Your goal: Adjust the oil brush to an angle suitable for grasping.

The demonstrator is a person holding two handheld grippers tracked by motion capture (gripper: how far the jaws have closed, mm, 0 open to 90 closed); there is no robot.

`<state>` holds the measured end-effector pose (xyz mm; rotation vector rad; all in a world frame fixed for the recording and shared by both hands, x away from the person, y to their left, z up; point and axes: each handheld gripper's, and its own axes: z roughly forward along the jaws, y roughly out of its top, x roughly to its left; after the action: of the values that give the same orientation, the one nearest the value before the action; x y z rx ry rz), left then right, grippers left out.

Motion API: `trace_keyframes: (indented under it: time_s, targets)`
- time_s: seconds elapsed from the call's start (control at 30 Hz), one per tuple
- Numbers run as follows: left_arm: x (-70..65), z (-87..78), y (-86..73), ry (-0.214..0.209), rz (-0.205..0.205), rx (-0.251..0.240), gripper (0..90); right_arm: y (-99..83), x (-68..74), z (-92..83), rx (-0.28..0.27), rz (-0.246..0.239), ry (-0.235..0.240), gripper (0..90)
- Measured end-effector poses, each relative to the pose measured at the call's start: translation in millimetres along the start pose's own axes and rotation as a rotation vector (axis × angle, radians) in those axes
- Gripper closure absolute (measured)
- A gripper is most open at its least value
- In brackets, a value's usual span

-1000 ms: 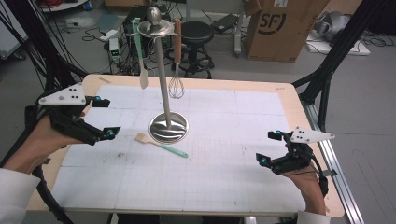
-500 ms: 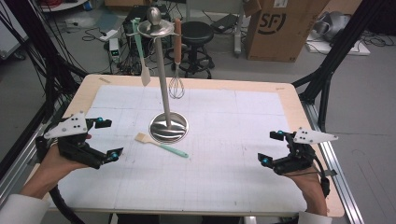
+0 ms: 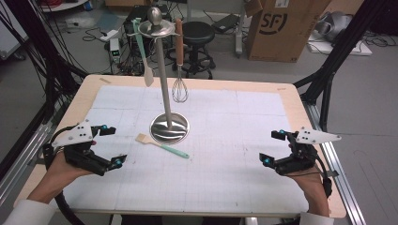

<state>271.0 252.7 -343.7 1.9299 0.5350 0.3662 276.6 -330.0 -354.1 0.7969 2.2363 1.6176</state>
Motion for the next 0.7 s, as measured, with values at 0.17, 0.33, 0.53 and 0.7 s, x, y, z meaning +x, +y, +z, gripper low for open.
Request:
trace_keyframes:
  time_s: [0.17,0.33,0.53,0.7]
  targets:
    - [0.2,5.7,2.2,-0.001,0.008,0.026,1.7,-1.4,-1.1,1.7,0.009,-0.001,0.001,0.5]
    - [2.7,14.4,7.5,-0.030,0.016,0.061,1.7,-2.6,-0.5,7.8,0.026,0.004,0.011,0.5]
    - [3.6,31.8,16.2,-0.051,0.037,0.110,2.2,-2.4,1.1,10.2,0.032,0.003,0.017,0.5]
    - [4.5,46.2,16.9,-0.086,0.051,0.166,11.0,-2.2,0.2,7.6,0.018,0.003,0.018,0.4]
